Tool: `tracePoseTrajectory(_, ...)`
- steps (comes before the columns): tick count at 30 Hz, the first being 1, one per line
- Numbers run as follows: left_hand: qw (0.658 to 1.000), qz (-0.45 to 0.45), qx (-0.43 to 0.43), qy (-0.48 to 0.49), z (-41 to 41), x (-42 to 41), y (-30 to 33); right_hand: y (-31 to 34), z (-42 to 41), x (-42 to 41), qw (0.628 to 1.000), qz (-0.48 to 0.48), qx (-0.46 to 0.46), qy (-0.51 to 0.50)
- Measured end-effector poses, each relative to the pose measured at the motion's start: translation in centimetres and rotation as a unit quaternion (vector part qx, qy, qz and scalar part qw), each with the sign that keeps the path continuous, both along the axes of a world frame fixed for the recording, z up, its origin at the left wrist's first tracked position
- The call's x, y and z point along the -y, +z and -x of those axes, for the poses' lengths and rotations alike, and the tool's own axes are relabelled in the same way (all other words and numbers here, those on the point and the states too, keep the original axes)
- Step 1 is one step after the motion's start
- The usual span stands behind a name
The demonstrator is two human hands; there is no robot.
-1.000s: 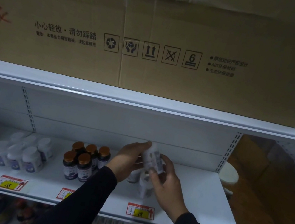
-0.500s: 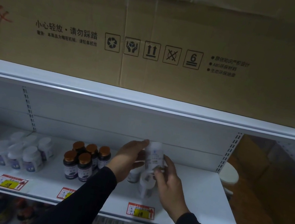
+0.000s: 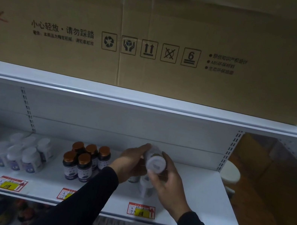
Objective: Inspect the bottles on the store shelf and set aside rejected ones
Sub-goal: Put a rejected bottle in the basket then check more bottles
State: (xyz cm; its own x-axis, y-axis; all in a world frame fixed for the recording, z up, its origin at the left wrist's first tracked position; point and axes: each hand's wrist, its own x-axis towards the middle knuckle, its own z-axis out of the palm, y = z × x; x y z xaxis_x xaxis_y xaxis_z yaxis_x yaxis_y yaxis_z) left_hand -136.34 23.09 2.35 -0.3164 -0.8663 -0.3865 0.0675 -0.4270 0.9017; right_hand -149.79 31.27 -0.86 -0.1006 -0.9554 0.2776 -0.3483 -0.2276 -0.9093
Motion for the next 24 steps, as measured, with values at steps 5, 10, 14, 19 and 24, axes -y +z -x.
tracePoseTrajectory(5, 0.998, -0.051, 0.036, 0.022, 0.1, 0.1, -0.5, 0.0, 0.0, 0.0, 0.999, 0.019, -0.031, 0.005)
tracePoseTrajectory(10, 0.998, -0.052, 0.025, 0.017, 0.0, 0.1, -0.6, -0.3, 0.0, 0.2, 0.999, 0.022, -0.036, 0.001)
tracePoseTrajectory(14, 1.0, 0.008, -0.001, -0.002, -0.3, 0.3, -0.6, -0.7, 0.2, 0.4, 1.0, 0.0, -0.021, 0.01)
tracePoseTrajectory(19, 0.967, 0.237, 0.05, -0.077, -1.2, -0.3, 0.0, -0.9, 0.8, 0.5, 1.0, -0.028, -0.006, 0.002)
tracePoseTrajectory(24, 0.938, 0.321, 0.072, -0.105, -1.3, -1.0, 0.2, -1.3, 1.2, 0.9, 0.999, -0.027, -0.001, -0.021)
